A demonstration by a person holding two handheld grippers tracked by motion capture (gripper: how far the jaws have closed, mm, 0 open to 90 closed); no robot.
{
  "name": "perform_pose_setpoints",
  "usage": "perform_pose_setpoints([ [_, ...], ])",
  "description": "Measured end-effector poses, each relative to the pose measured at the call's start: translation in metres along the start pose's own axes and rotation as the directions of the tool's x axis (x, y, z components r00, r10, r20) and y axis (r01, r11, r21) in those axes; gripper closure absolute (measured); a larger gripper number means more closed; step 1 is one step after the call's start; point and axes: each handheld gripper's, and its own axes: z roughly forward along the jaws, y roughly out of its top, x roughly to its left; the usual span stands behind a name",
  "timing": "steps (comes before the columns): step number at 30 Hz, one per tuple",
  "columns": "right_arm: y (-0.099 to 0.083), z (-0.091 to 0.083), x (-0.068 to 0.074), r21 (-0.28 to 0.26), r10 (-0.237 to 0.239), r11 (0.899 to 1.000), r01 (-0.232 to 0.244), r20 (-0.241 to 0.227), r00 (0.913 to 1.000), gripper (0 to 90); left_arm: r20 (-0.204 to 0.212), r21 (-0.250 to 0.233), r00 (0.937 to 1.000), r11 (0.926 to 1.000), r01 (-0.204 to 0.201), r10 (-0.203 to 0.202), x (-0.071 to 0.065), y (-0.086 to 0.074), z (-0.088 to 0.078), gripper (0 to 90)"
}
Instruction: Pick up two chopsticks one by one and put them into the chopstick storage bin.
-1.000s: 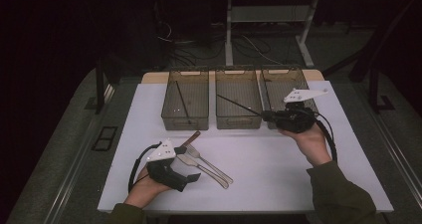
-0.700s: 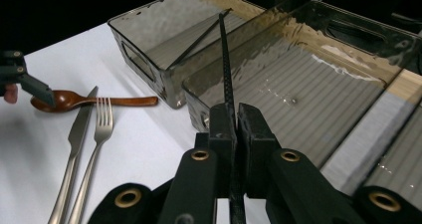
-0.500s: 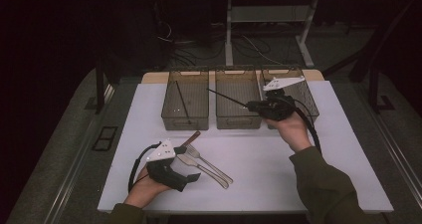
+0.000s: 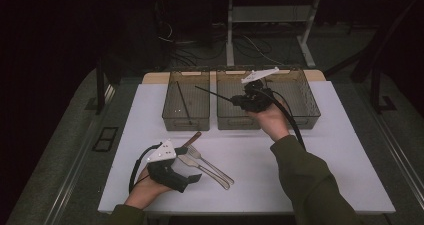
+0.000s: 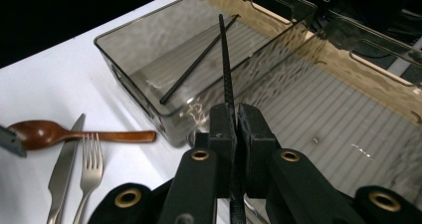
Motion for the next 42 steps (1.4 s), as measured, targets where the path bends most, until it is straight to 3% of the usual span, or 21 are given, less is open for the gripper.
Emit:
perform_pose_setpoints([
  [20,0.031,0.064,0.013,0.067,0.017,0.998,-0.019,0.029,0.9994,85.6,0.004,-0.011,1.0000,0.9999,-0.003,0.003,0.001,0.001,-0.001,0.0],
  [42,0.047,0.123,0.025,0.145,0.016,0.989,-0.033,0.116,0.9931,85.6,0.014,-0.016,0.9999,0.9999,-0.002,0.002,0.001,0.002,0.000,0.0],
])
